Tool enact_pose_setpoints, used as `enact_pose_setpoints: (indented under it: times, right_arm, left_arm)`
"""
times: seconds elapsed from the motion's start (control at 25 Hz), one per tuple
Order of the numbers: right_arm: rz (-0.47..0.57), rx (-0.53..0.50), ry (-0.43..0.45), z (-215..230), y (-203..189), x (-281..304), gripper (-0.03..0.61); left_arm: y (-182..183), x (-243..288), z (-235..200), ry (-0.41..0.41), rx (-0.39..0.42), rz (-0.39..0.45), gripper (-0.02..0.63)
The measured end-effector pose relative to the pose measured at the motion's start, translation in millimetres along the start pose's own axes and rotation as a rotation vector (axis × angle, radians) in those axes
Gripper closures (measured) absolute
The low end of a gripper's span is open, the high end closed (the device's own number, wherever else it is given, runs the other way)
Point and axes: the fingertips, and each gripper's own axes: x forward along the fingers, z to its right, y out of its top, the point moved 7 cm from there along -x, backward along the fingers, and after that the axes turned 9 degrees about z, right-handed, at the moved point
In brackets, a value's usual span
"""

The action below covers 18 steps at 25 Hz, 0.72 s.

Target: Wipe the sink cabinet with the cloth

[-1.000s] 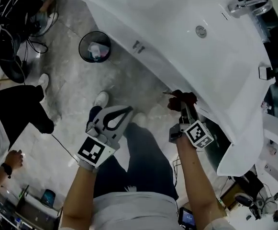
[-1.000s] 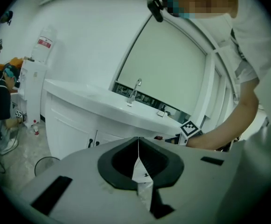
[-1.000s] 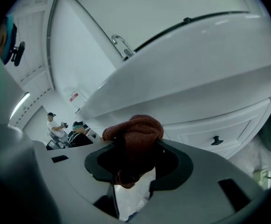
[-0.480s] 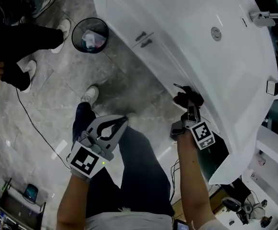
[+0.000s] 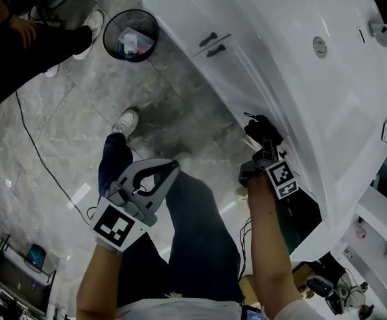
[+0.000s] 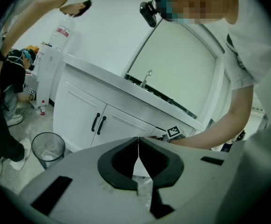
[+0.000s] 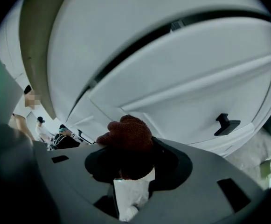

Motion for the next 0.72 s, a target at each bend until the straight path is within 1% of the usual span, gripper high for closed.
enact_pose_setpoints:
  times: [0.2, 0.32, 0.36, 0.52, 0.72]
  right_arm:
    - [-0.045, -0.024, -0.004, 22, -26, 23, 0.417]
    - [-0.055, -0.014, -0.021, 34, -42, 36, 0.417]
    - [-0.059, -0.014, -0.026, 39, -46, 40, 0.417]
    - [-0.073, -0.024, -0.029, 51, -62, 52, 0.417]
    - [-0.091, -0.015, -0.034, 61, -73, 61, 0.417]
  left_arm:
    - [-9, 6, -2, 0.017, 0.017, -0.024, 0.601]
    - [-15, 10, -2, 0.006, 0.067, -0.035, 0.601]
    - [-17, 10, -2, 0.008, 0.072, -0.033, 0.601]
    - [-25, 4, -2, 0.049, 0.028, -0.046, 0.601]
    - [-37, 5, 1, 0.065, 0.006, -0.062, 0.601]
